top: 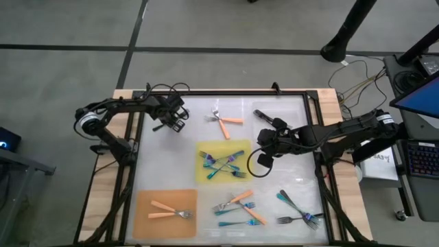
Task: Sort silverware by color (type)
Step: Put the black fork into the transparent bin
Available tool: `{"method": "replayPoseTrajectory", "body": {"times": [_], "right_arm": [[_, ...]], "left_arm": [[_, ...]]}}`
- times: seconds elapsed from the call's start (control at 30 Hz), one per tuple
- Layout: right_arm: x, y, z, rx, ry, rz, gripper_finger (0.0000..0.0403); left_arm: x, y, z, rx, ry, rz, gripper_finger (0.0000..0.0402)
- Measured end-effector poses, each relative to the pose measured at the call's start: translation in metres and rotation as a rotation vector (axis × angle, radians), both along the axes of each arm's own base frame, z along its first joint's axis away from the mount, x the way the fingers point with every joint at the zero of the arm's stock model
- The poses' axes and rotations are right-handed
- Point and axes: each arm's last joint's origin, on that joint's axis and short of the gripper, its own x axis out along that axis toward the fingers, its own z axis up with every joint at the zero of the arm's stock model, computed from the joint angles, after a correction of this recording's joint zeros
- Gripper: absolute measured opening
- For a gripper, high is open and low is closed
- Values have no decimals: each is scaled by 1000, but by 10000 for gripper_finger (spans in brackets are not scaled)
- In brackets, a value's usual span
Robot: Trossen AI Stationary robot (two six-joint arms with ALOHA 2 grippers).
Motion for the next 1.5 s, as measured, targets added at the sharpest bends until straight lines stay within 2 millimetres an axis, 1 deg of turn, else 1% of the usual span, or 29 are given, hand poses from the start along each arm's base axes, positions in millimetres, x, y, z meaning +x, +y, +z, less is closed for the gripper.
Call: {"method": "replayPoseTrajectory", "body": {"times": [0.1, 0.13, 0.43, 0.53, 0.63, 0.7, 0.8, 0.93, 1.0, 1.13, 1.27, 1.37, 1.43, 1.5], "right_arm": [[0, 0, 0, 0, 1, 0, 86], [0, 0, 0, 0, 0, 0, 86], [0, 0, 0, 0, 2, 1, 86], [0, 0, 0, -8, 7, 11, 86], [0, 0, 0, -9, 8, 13, 86], [0, 0, 0, -10, 9, 13, 86], [0, 0, 0, -12, 14, 16, 86], [0, 0, 0, -15, 16, 21, 86], [0, 0, 0, -14, 12, 20, 86], [4, 1, 1, -6, -42, 20, 86], [12, 2, 0, -2, -139, 35, 86], [16, 3, -1, -3, -206, 47, 86], [19, 3, -1, -14, -252, 51, 86], [23, 3, 0, -38, -309, 44, 86]], "left_arm": [[0, 1, 0, -28, -29, 16, 18], [0, 0, 0, -33, -36, 25, 10], [-2, -1, 3, -39, -71, 94, 2], [-2, -3, 10, -27, -108, 113, 1], [-5, -10, 19, -46, -144, 127, 1], [-3, -11, 31, -13, -212, 113, 1], [-2, -20, 46, 22, -268, 101, 1], [4, -40, 71, 79, -400, 58, 0], [12, -53, 82, 113, -488, 21, 0], [37, -86, 107, 191, -737, -94, 0], [62, -124, 126, 340, -954, -176, 0], [76, -147, 131, 456, -1020, -178, 0], [84, -158, 132, 530, -1053, -167, 0], [93, -166, 129, 579, -1081, -158, 0]]}}
